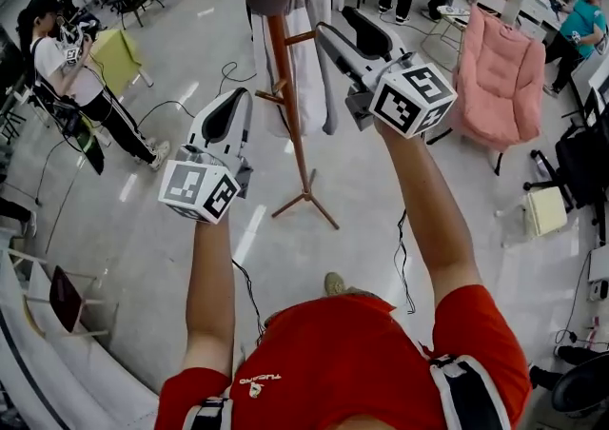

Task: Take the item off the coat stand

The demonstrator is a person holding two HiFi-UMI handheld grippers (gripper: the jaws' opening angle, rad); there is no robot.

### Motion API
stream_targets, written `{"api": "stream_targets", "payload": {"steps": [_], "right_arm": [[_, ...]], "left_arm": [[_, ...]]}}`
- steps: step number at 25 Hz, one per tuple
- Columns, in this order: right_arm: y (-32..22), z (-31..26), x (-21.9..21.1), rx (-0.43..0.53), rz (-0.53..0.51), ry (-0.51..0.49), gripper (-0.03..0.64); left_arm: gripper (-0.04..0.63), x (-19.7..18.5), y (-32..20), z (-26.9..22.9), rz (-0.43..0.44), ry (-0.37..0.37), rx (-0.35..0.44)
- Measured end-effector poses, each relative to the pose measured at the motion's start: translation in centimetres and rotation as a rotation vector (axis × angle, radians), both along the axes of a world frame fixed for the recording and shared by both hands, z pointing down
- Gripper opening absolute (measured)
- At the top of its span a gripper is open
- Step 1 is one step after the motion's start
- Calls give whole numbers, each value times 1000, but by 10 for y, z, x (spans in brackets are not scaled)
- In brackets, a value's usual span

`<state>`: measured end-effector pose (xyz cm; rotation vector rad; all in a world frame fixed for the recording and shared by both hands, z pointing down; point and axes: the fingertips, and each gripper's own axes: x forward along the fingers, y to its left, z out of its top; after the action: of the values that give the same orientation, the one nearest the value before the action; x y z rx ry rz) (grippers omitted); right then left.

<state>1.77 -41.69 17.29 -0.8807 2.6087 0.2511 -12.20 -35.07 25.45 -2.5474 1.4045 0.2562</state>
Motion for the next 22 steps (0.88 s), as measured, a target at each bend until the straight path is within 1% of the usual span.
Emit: {"api": "stream_targets", "payload": {"steps": [2, 6, 10, 14, 17, 20, 21, 22], "right_arm": [[-20, -13, -1, -10, -35, -26, 279], [-56, -36, -6, -16, -64, -54, 299], [-88, -49, -10, -48, -85, -91, 307], [-98, -55, -20, -57, -102, -122, 308], [-109, -65, -28, -58, -98, -141, 307], [-119, -76, -37, -47, -77, -133, 303], [-120, -77, -39, -38, -69, -123, 263], [-119, -78, -42, -24, -63, -109, 196]], "left_arm": [[14, 3, -14, -2, -15, 1, 4], [12, 7, -38, -5, -33, -5, 4], [12, 7, -57, -7, -36, -9, 2], [12, 4, -63, -2, -24, -13, 8], [12, -1, -72, -4, -7, -20, 4], [12, -7, -81, -13, 10, -25, 9], [12, -9, -82, -14, 14, -27, 11], [12, -11, -83, -14, 17, -28, 11]]}}
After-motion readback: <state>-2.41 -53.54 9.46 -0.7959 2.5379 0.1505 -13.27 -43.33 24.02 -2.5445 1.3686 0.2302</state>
